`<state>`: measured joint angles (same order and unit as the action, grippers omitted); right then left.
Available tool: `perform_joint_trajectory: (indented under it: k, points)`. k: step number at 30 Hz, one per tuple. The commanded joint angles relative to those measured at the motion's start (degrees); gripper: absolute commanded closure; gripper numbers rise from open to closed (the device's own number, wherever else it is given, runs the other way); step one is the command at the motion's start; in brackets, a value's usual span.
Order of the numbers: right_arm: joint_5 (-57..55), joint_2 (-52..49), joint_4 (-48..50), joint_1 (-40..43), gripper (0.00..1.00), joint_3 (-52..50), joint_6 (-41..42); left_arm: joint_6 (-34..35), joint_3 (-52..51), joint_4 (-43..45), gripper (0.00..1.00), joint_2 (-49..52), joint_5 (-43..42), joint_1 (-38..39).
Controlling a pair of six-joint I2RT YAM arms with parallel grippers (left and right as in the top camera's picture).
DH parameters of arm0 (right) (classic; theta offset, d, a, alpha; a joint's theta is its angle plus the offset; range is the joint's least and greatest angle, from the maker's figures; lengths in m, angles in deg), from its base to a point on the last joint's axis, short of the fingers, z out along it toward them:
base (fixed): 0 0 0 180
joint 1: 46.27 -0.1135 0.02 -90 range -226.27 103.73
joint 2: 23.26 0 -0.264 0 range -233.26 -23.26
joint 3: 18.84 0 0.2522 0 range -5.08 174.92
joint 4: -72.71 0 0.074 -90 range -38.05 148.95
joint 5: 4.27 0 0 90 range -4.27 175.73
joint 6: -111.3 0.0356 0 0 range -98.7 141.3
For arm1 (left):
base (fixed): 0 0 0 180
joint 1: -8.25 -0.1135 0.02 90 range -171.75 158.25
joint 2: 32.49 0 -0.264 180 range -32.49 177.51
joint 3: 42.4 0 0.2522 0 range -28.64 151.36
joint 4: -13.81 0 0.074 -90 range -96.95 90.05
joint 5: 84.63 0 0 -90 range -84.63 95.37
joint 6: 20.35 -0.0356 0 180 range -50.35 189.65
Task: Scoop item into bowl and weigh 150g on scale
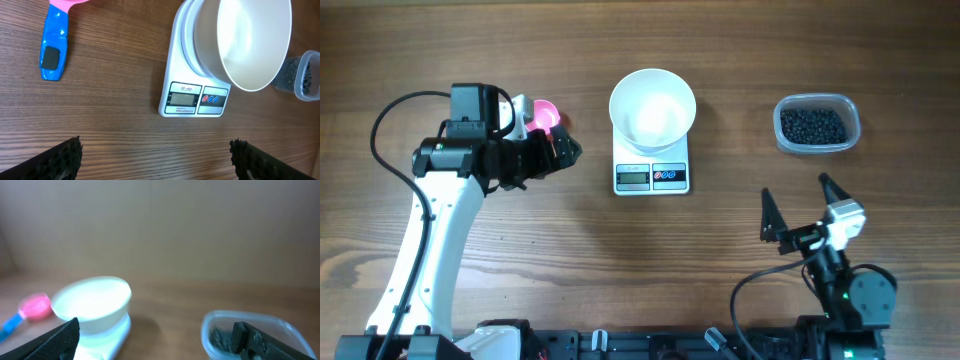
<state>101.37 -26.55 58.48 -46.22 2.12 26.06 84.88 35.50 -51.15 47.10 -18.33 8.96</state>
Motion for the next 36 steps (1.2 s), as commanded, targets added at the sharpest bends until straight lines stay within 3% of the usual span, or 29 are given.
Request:
perform_joint_trajectory:
  k: [1,7,8,9,12,14,15,16,17,18,19,20,21,22,29,31,32,33,34,35,36]
  points:
    - [3.87,-6.4,-3.65,-0.2,0.0,12.5,5.95,0.92,0.76,0.35,0.0,-3.17,-0.63,0.15]
    - [13.66,-29.2,-23.37,-0.2,0.0,35.26,5.88,5.16,0.76,3.04,0.09,-7.65,10.49,0.15]
    - [15.02,-32.94,-26.77,-0.2,0.0,38.29,5.88,5.2,0.76,3.23,0.09,-7.65,10.58,0.15]
    - [16.26,-36.94,-30.67,-0.2,0.01,41.59,5.88,5.22,0.76,3.34,0.0,-7.61,10.54,0.15]
    - [18.14,-49.16,-41.33,-0.2,0.0,51.01,5.97,6.36,0.74,3.41,0.0,-7.13,10.29,0.15]
    - [19.45,-54.97,-41.75,-0.2,0.0,54.07,8.44,6.95,0.74,3.15,0.0,-7.04,10.29,0.15]
    - [20.52,-56.96,-41.09,-0.2,0.0,54.49,11.26,6.93,0.74,2.73,0.04,-7.04,10.29,0.15]
    - [21.66,-59.52,-41.07,-0.2,0.0,54.42,13.29,6.91,0.74,2.25,0.22,-7.04,10.29,0.15]
    - [24.68,-61.96,-41.18,-0.2,0.0,54.4,13.22,6.88,0.74,1.79,0.47,-7.04,10.32,0.15]
    - [26.64,-63.17,-41.18,-0.2,0.07,54.4,13.22,6.91,0.74,1.44,0.6,-7.04,10.32,0.15]
    - [30.62,-65.57,-41.2,-0.2,0.3,54.4,13.25,6.88,0.74,1.16,0.71,-7.02,10.32,0.15]
    - [32.44,-67.1,-41.13,-0.22,0.67,54.4,13.25,6.86,0.74,1.03,0.87,-6.88,10.43,0.15]
    - [32.48,-68.32,-41.18,-0.42,0.88,54.4,13.49,6.88,0.74,1.05,0.94,-6.71,10.97,0.15]
    - [32.44,-69.51,-41.22,-1.03,0.96,54.4,13.42,6.88,0.74,1.03,0.95,-6.32,12.33,0.15]
    - [24.13,-71.25,-40.94,-10.29,0.95,54.4,16.72,6.88,0.74,-0.98,0.88,-1.99,13.14,1.38]
    - [20.09,-71.25,-40.92,-13.55,0.69,54.4,18.01,6.88,0.7,-1.2,0.8,-0.55,13.51,1.73]
    - [19.15,-71.25,-40.92,-14.73,0.52,54.4,17.97,6.91,0.68,-1.42,0.73,0.07,14.25,1.81]
    - [18.08,-71.25,-40.94,-16.17,0.33,54.4,17.94,6.91,0.68,-1.92,0.48,1.11,16.02,1.88]
    - [17.31,-71.25,-40.94,-17.29,0.26,54.4,17.97,6.91,0.68,-2.27,0.23,1.95,17.68,1.86]
    - [16.83,-71.25,-40.92,-18.34,0.21,54.4,17.97,6.88,0.68,-2.49,0.07,2.97,19.67,1.86]
    - [16.57,-71.3,-40.92,-19.17,0.18,54.4,18.01,6.88,0.68,-2.47,0.02,4.11,21.18,1.86]
